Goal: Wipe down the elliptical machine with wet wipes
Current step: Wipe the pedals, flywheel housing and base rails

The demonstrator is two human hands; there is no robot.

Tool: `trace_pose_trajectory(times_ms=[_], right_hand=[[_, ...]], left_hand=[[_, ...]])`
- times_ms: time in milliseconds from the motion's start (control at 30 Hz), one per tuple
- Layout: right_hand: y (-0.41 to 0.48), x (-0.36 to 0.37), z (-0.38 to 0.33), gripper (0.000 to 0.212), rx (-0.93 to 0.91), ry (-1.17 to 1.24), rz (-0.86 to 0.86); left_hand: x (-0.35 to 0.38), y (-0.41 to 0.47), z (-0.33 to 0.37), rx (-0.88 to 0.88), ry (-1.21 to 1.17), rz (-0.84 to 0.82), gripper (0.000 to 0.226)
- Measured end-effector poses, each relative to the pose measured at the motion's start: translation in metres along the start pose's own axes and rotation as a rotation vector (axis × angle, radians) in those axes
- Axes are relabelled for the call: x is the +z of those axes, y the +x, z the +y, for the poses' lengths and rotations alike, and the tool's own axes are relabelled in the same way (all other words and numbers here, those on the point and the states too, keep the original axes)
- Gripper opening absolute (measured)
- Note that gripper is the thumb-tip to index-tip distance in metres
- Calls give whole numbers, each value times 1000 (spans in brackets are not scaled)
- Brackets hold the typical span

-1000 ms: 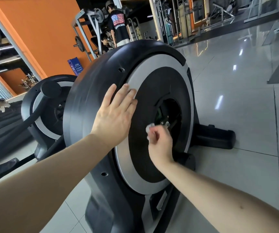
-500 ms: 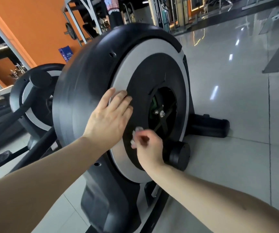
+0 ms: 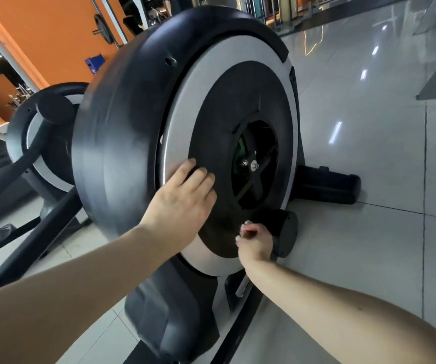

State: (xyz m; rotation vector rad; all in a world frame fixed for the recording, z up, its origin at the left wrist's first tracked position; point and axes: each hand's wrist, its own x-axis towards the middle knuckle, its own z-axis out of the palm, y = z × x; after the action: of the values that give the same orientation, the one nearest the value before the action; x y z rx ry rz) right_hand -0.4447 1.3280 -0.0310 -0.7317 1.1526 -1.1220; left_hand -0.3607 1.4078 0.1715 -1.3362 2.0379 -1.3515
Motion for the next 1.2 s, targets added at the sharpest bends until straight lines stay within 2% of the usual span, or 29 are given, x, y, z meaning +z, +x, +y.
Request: trace_pose_trajectory(times_ms=[167,200,333,400,500,600,700,767,833,933,1033,1100,1200], right_hand=[[-56,8,-7,20,-58,75,-358],[-50,8,-9,22,-19,116,-336],[18,1,-13,27,162,246,40],[29,2,-14,27,190,338,109],[5,8,-16,15,168,292,42],[-38,11,-28,15,7,208,-258],[-43,12,-22,16,-34,179,-399],[-31,7,-11,14,-29,132,-386],[-10,-2,2,20,56,69,-241],[21,-11,2,27,302,296,3],[30,0,-4,21,352,283,171],[18,7,-12,20,349,269,129],[3,11,-32,25,269,419,-113]], left_hand=[[9,-5,27,34,-87,-51,42],[10,-5,30,39,-93,-71,46],[11,-4,33,42,-77,-127,37],[10,-3,32,33,-81,-128,37],[10,-2,33,42,-92,-122,45],[13,-2,32,56,-80,-153,48],[12,-1,33,60,-61,-188,48],[9,1,34,50,-72,-191,48],[8,2,35,47,-77,-172,49],[8,4,39,41,-92,-189,49],[11,7,41,28,-133,-189,50],[11,8,42,16,-156,-182,50],[14,8,42,15,-141,-168,50]])
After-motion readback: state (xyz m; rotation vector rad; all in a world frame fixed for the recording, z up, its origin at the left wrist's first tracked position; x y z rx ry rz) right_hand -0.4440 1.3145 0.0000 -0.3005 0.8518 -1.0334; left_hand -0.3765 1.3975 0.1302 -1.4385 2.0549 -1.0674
